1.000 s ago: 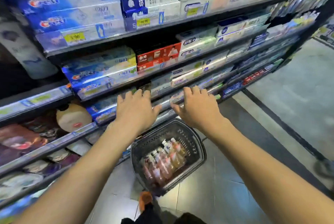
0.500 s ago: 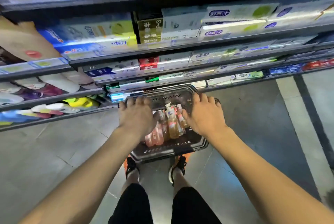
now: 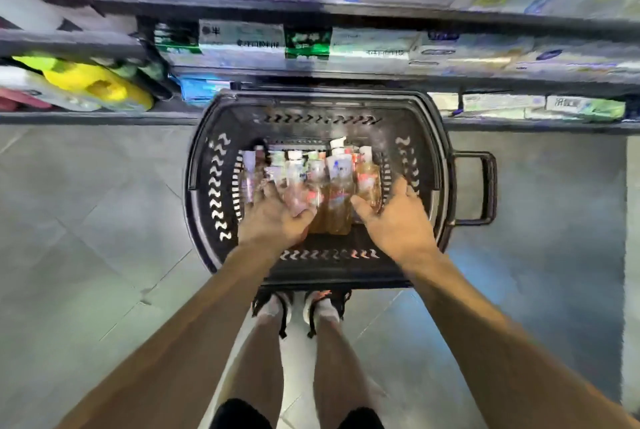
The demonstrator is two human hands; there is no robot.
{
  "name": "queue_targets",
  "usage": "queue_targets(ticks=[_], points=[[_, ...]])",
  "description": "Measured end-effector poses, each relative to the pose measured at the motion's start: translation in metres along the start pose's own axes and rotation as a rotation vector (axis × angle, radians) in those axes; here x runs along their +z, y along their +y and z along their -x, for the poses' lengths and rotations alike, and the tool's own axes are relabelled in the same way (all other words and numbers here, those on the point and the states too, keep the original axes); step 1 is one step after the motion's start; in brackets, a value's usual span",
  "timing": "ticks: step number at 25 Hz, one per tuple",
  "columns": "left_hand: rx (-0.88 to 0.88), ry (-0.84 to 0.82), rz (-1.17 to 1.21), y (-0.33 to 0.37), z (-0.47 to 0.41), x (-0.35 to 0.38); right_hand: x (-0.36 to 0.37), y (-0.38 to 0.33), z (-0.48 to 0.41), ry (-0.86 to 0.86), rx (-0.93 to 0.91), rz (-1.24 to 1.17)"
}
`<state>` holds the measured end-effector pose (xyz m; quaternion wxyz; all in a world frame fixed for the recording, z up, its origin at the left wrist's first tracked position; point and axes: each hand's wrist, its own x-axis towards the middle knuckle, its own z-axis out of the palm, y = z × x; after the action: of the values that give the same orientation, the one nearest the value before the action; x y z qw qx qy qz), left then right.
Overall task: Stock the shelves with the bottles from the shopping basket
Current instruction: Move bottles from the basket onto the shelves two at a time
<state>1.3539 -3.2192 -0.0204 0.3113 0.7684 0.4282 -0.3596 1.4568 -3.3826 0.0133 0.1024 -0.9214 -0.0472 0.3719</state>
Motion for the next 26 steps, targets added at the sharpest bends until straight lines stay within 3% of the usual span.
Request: queue_targets(ticks=[3,7,9,12,18,21,23,25,26], points=[[-0.094,-0.033,0.187,-0.003,-0.042,0.043,0.052,0.016,-0.042,-0.048,0.078,-0.109],[-0.170,0.005,0.147,-0.008,-0.098,0.096,0.102,0.029,-0.085,-0.120,0.062,-0.037],[-0.193,-0.060,0.227,-0.007,-0.108,0.107,0.120,0.034,-0.100,-0.142,0.023,0.016],[-0.191,0.086,0.231,-0.007,-0.122,0.120,0.142,0.035,-0.123,-0.174,0.098,-0.066],[-0.180,0.161,0.267,-0.018,-0.144,0.137,0.186,0.032,-0.158,-0.144,0.207,-0.154],[-0.184,-0.056,0.287,-0.008,-0.141,0.132,0.191,0.034,-0.160,-0.095,0.210,-0.209],[-0.107,-0.140,0.356,0.019,-0.105,0.091,0.193,0.033,-0.160,-0.103,0.178,-0.263],[-0.022,-0.125,0.371,0.003,-0.116,0.098,0.199,0.037,-0.160,-0.084,0.156,-0.359],[-0.079,-0.154,0.480,-0.014,-0.140,0.125,0.205,0.044,-0.163,-0.076,0.150,-0.397]])
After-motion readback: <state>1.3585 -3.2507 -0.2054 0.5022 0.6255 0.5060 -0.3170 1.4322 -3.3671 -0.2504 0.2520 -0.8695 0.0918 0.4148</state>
